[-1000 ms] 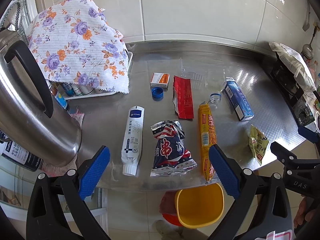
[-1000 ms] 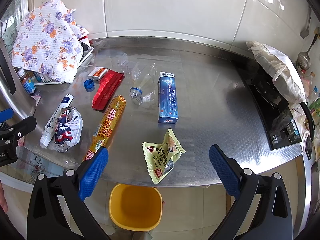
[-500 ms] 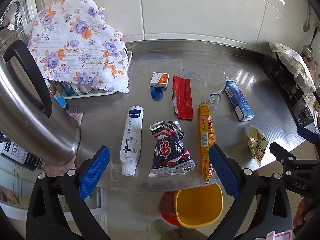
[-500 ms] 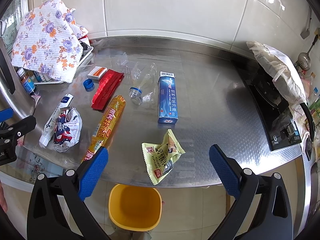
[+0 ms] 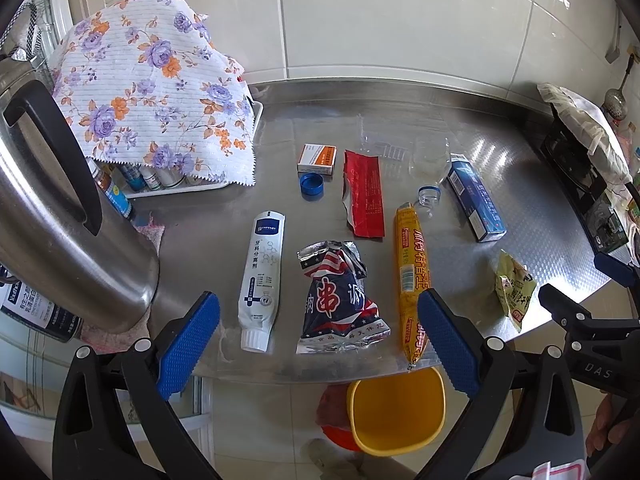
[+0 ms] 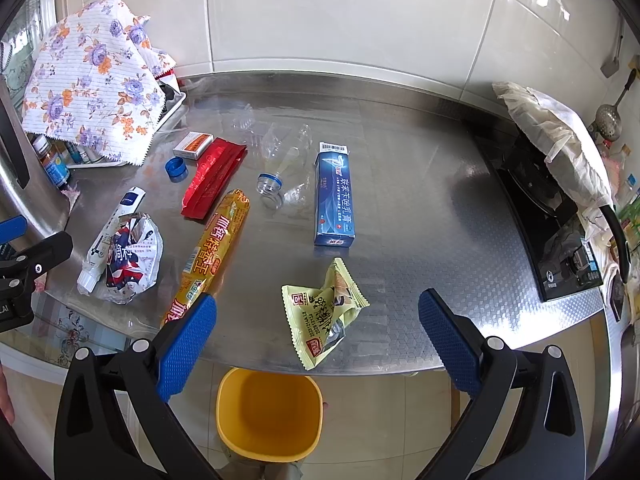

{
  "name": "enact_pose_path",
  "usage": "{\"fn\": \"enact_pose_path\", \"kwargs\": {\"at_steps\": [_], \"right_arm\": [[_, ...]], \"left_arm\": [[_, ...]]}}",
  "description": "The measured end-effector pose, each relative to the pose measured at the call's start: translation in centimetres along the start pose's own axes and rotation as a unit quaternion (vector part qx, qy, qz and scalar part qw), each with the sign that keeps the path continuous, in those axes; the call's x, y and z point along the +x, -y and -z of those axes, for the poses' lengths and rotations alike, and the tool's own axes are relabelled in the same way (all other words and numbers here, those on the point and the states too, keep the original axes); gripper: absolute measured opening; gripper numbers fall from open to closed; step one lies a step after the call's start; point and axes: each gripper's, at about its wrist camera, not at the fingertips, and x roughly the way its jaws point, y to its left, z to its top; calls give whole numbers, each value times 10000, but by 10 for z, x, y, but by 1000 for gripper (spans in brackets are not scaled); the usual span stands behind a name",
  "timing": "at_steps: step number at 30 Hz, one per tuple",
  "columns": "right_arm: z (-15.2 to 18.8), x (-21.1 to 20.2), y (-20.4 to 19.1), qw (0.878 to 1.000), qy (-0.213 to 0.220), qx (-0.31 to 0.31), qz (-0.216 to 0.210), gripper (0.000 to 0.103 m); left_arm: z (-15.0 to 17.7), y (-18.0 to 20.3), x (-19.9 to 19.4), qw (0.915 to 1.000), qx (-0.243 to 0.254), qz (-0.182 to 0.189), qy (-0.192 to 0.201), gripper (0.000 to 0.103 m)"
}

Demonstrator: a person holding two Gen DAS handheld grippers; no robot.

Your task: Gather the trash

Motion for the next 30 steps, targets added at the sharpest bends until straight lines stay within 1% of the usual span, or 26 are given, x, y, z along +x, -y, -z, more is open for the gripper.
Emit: {"fn": "enact_pose_path", "kwargs": {"at_steps": [30], "right_arm": [[0,0,0,10000,-19,-4,19,100]], "left_arm": [[1,-2,2,10000,-8,10,-44,98]]}}
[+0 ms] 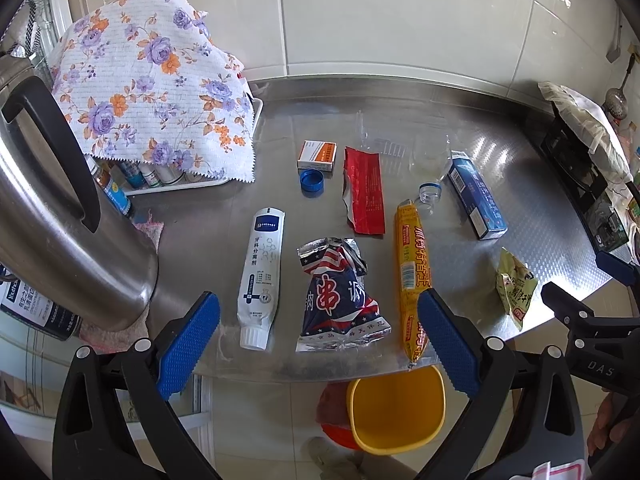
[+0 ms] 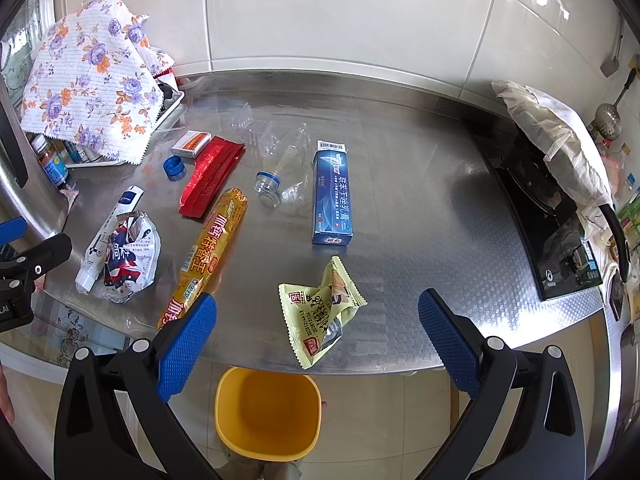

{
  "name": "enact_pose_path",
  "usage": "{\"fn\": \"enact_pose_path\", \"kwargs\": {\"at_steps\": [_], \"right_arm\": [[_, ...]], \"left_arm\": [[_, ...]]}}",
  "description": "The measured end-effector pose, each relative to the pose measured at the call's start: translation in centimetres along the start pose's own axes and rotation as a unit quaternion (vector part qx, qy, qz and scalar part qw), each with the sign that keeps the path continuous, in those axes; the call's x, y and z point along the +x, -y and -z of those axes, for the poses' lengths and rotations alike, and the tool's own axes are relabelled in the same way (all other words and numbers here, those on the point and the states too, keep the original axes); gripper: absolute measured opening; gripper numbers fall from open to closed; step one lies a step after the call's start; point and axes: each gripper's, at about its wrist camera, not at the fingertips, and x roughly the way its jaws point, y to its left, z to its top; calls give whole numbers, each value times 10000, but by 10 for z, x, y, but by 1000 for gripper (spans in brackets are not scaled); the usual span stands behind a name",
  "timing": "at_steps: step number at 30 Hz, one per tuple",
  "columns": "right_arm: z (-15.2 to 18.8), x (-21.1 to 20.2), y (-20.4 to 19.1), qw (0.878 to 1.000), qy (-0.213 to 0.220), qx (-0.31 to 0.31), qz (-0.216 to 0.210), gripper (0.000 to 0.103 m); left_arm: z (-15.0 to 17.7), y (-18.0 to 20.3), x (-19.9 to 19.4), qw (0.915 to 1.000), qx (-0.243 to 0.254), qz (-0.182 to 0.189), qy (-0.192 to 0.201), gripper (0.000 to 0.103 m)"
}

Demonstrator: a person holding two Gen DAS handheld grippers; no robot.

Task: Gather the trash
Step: 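Grasp the red-white-blue wrapper with the left tool while the right tool grasps the green packet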

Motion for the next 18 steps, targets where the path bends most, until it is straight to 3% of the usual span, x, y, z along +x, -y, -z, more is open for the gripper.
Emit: {"fn": "enact_pose_path", "kwargs": {"at_steps": [10,18], "right_arm": [[5,7,4,10000,-76,20,-21,100],[12,36,8,9995,-327,35,42,100]], "left_arm": [[4,-5,6,9999,-57,-35,-79,98],[17,-21,26,9990,-217,-105,-365,98]]}}
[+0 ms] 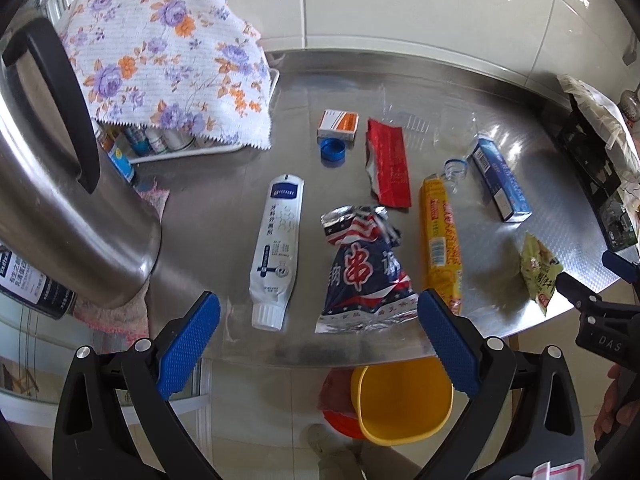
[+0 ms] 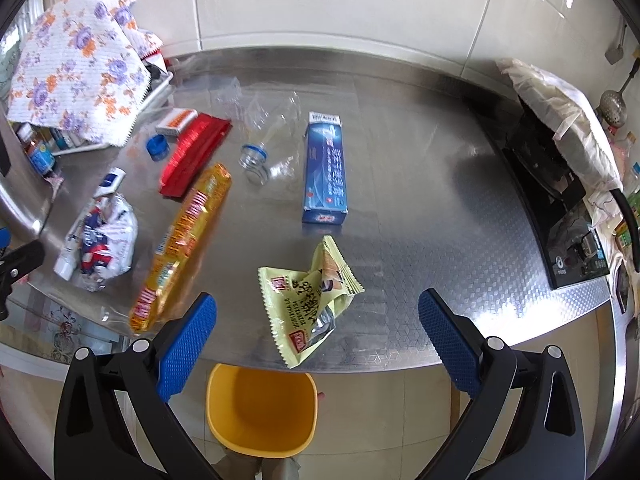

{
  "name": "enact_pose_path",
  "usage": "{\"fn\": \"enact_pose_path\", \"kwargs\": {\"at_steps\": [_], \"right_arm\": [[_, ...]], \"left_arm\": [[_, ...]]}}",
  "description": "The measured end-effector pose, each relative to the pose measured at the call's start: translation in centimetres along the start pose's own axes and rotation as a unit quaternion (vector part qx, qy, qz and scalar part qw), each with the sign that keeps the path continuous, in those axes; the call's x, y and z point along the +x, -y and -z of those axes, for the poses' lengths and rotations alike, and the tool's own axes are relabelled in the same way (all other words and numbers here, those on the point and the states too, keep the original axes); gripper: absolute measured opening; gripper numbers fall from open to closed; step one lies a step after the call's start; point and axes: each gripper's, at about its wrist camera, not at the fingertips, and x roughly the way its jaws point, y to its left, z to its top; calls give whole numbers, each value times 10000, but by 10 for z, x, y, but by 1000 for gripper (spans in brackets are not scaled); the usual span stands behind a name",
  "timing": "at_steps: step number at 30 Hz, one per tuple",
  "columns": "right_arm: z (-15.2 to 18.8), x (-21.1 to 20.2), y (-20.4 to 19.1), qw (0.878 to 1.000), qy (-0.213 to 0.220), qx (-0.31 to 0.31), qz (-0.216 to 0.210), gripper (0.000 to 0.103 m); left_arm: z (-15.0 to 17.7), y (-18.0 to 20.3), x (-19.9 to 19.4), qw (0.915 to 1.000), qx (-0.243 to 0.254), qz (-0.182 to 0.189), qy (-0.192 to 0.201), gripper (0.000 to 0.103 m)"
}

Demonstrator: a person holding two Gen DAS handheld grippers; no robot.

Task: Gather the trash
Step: 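Grasp the red-white-blue wrapper with the left tool while the right tool grasps the green packet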

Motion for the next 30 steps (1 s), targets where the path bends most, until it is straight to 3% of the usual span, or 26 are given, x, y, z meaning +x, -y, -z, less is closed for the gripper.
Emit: {"fn": "enact_pose_path", "kwargs": {"at_steps": [7,15,17,21,23,26,30], "right_arm": [[-3,34,4,9996,-246,22,111,100],[-3,69,9,9985,-530,104,46,99],[-2,76,10,9982,-586,102,-16,83],[-2,81,14,9980,-588,166,-165,70],[-5,80,13,9981,-533,144,-266,49],[-8,79,9,9985,-473,54,-255,31],[-8,80,6,9988,-407,1,-253,28]], "left_arm": [[3,-17,23,9996,-145,-60,-219,98],[-8,-14,51,9990,-164,218,-343,98],[-11,-10,57,9988,-158,252,-376,99],[-18,-10,62,9987,-219,332,-315,99],[-23,-12,62,9985,-290,377,-265,98],[-28,-12,61,9977,-346,529,-255,98],[-33,-5,56,9975,-293,626,-176,98]]}}
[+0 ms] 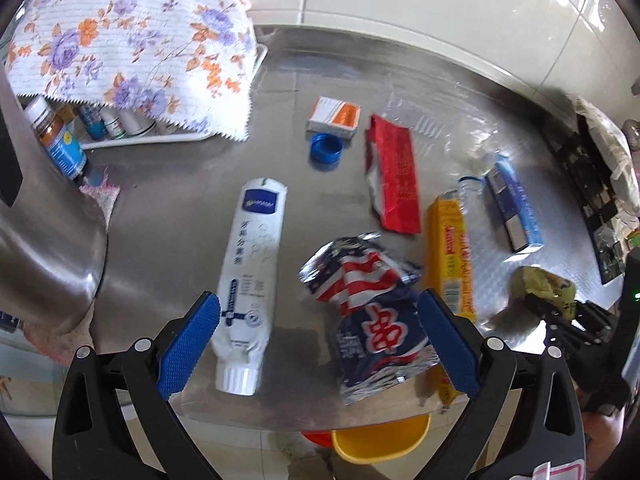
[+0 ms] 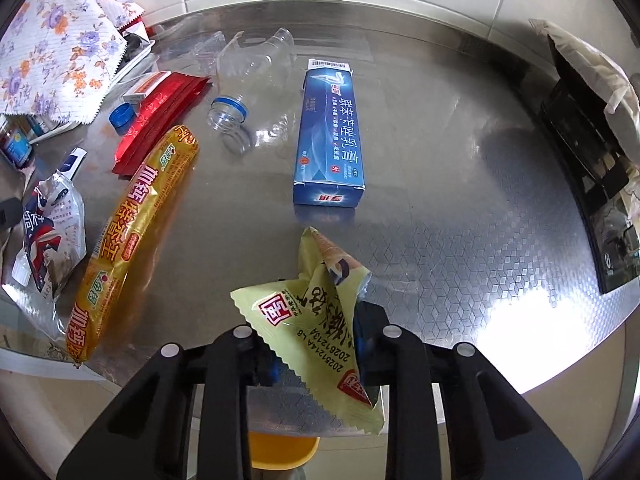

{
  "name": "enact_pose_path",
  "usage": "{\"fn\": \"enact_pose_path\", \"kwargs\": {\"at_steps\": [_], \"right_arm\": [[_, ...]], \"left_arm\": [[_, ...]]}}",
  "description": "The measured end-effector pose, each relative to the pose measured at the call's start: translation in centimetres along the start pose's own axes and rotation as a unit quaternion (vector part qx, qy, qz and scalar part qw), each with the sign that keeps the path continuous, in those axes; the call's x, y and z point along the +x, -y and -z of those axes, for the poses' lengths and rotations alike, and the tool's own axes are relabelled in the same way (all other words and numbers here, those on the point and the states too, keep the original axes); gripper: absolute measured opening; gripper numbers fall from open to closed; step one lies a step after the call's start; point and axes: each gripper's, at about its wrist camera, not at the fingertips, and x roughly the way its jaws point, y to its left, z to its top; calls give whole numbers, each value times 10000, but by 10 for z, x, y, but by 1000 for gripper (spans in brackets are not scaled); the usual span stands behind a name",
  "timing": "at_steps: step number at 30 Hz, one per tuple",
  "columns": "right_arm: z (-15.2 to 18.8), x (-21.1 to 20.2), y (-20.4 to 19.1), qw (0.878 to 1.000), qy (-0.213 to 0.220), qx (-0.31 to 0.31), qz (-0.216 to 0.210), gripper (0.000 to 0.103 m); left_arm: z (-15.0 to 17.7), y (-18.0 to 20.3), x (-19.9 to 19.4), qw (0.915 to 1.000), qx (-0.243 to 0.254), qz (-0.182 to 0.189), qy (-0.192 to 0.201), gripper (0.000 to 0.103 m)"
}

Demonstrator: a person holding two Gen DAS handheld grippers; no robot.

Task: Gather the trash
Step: 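Grasp the red-white-blue wrapper with the left tool while the right tool grasps the green packet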

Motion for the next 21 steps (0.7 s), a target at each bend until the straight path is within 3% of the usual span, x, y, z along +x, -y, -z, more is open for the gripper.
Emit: {"fn": "enact_pose_path", "kwargs": {"at_steps": [7,13,21], "right_arm": [[0,0,3,10000,-8,32,-55,27],[-1,0,3,9999,-22,1,-100,27],[1,-1,4,9998,42,-71,-203,27]], "left_arm": [[2,30,5,9992,328,238,-52,88],[10,49,30,9976,601,109,-336,82],[15,49,38,9980,543,112,-318,61]]}}
